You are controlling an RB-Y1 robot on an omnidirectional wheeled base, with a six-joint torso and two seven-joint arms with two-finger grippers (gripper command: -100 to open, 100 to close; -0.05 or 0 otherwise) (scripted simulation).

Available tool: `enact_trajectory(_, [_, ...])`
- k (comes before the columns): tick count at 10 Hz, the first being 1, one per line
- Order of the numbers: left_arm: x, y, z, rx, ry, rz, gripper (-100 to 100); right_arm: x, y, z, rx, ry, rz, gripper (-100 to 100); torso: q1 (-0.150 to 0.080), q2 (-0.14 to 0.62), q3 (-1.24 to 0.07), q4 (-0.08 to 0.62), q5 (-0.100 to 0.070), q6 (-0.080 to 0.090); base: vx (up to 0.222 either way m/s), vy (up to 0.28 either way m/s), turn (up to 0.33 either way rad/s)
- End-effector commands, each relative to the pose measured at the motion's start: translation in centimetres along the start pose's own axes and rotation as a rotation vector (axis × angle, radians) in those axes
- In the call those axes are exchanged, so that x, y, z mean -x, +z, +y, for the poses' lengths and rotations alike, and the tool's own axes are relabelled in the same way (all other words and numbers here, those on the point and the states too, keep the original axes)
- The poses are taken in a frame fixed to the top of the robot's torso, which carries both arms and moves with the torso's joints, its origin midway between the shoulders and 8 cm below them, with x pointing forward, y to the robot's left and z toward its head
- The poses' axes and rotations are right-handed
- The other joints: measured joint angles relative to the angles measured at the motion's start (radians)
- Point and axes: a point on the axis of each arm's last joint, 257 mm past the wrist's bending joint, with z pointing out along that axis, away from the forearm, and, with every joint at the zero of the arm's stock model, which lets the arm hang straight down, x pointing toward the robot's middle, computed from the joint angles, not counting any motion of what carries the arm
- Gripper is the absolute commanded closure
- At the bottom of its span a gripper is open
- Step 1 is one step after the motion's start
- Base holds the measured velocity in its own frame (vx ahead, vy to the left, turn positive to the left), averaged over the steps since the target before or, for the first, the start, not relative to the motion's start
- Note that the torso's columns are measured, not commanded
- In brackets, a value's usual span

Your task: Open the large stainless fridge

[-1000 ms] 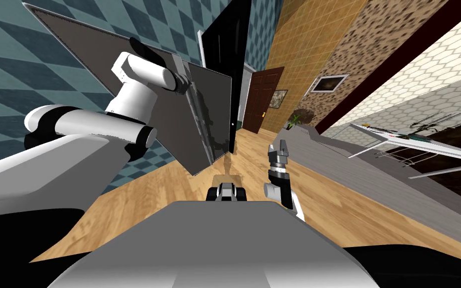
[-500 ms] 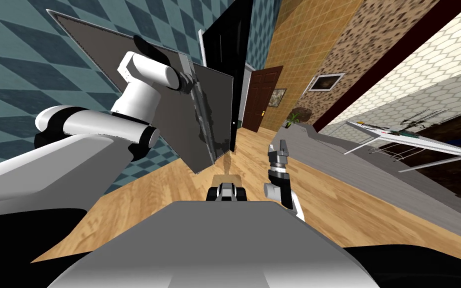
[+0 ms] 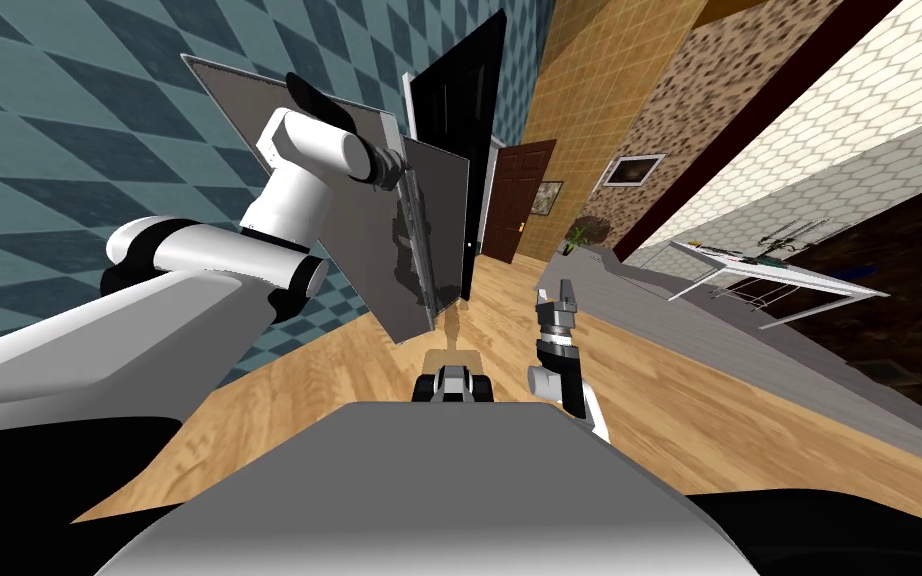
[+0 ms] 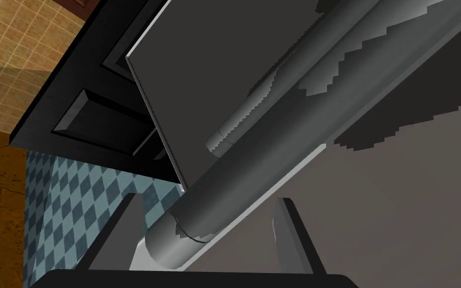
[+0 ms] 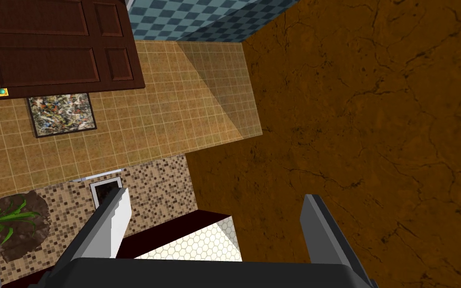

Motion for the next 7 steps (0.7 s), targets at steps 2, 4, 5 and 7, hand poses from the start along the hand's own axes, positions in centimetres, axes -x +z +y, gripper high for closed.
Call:
enact_trajectory(2, [-3.0,-0.1,-4.0,-0.082,0.002,0.062,100,0.0,0.0,0.0,0.0,0.0,0.0,0,-0.002,0.0,0.0,0.0,0.001,-0.001,-0.113,0.178,-0.062])
enact_trajectory(4, [-5.0,-0.5,-6.3,-0.133,0.004,0.105,100,0.0,0.0,0.0,0.0,0.0,0.0,0,0.001,0.004,0.004,-0.001,0.003,-0.002,-0.14,0.227,-0.076])
enact_trajectory(5, [-6.0,-0.7,-7.5,-0.158,0.005,0.127,100,0.0,0.0,0.0,0.0,0.0,0.0,0,0.001,0.004,0.004,-0.001,0.003,-0.002,-0.144,0.258,-0.085])
enact_trajectory(7, [-7.0,-1.0,-8.6,-0.184,0.007,0.148,100,0.0,0.0,0.0,0.0,0.0,0.0,0,0.0,0.002,0.002,0.0,0.003,-0.007,-0.098,0.136,-0.042])
